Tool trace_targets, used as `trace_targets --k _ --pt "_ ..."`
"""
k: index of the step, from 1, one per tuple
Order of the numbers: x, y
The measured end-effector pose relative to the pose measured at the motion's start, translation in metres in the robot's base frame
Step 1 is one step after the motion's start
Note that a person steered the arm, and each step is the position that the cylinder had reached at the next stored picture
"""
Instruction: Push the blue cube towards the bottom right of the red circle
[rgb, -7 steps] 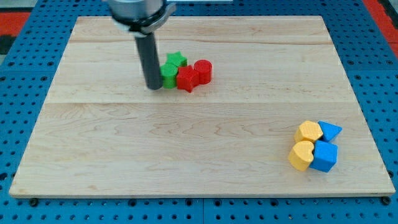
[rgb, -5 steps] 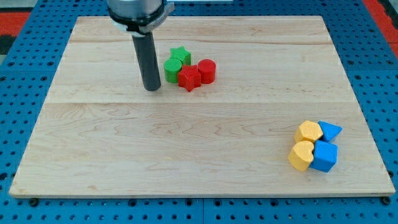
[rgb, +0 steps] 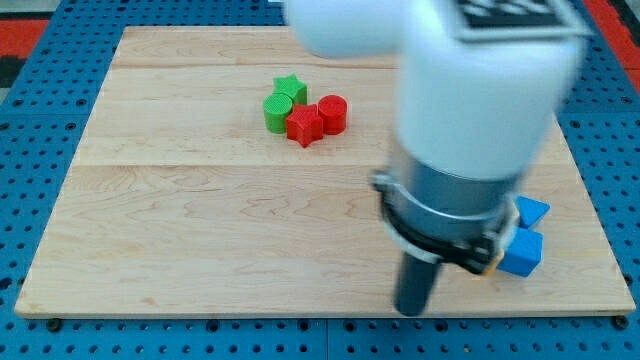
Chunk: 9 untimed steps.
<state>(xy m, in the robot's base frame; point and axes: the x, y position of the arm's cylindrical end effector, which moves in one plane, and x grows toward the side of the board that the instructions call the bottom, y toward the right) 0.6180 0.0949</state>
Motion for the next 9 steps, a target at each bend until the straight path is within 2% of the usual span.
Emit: trace_targets --k 2,3,4,5,6,7,9 --pt "-0.008 0.191" --pt "-0.017 0.169" --pt "-0.033 0.112" --pt "-0.072 0.087" --pt "-0.080 0.060" --pt "-0.094 0.055" --pt "-0.149 0.036"
